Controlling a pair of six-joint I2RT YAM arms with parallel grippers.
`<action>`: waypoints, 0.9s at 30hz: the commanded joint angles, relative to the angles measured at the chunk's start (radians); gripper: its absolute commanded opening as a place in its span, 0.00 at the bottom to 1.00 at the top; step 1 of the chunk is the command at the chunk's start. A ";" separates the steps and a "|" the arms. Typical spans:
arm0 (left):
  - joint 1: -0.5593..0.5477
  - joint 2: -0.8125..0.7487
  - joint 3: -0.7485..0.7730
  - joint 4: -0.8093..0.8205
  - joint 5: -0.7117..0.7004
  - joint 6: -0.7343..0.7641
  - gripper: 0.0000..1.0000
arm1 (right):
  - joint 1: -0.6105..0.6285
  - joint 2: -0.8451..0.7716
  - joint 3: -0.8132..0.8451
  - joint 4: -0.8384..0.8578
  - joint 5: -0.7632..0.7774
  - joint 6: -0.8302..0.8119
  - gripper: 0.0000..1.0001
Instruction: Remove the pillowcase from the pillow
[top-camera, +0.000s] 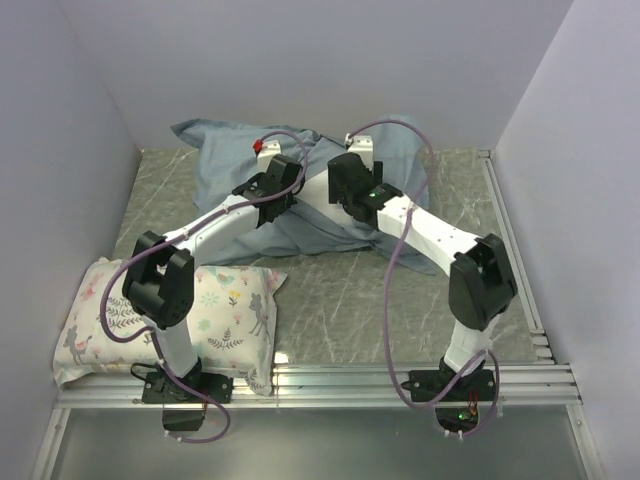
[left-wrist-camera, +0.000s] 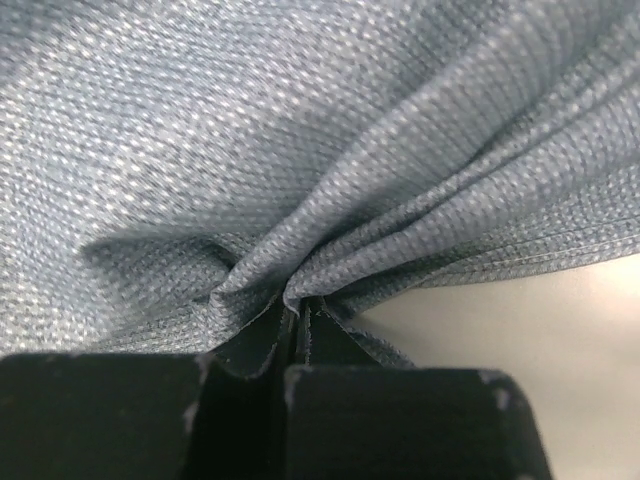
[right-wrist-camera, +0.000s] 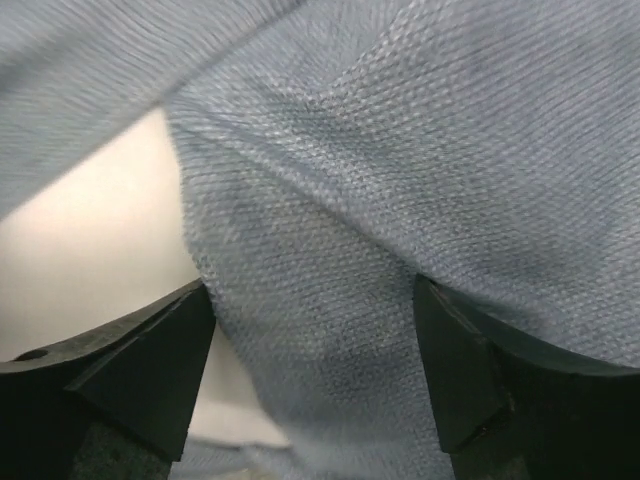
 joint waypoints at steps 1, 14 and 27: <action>-0.009 -0.005 -0.041 -0.113 0.031 0.013 0.00 | -0.018 0.037 0.064 -0.123 0.156 -0.018 0.80; 0.075 -0.080 -0.149 -0.091 0.026 -0.075 0.01 | -0.516 -0.124 -0.224 -0.071 -0.167 0.210 0.18; -0.002 -0.054 0.084 -0.138 0.105 0.037 0.12 | -0.538 0.023 -0.486 0.412 -0.820 0.342 0.11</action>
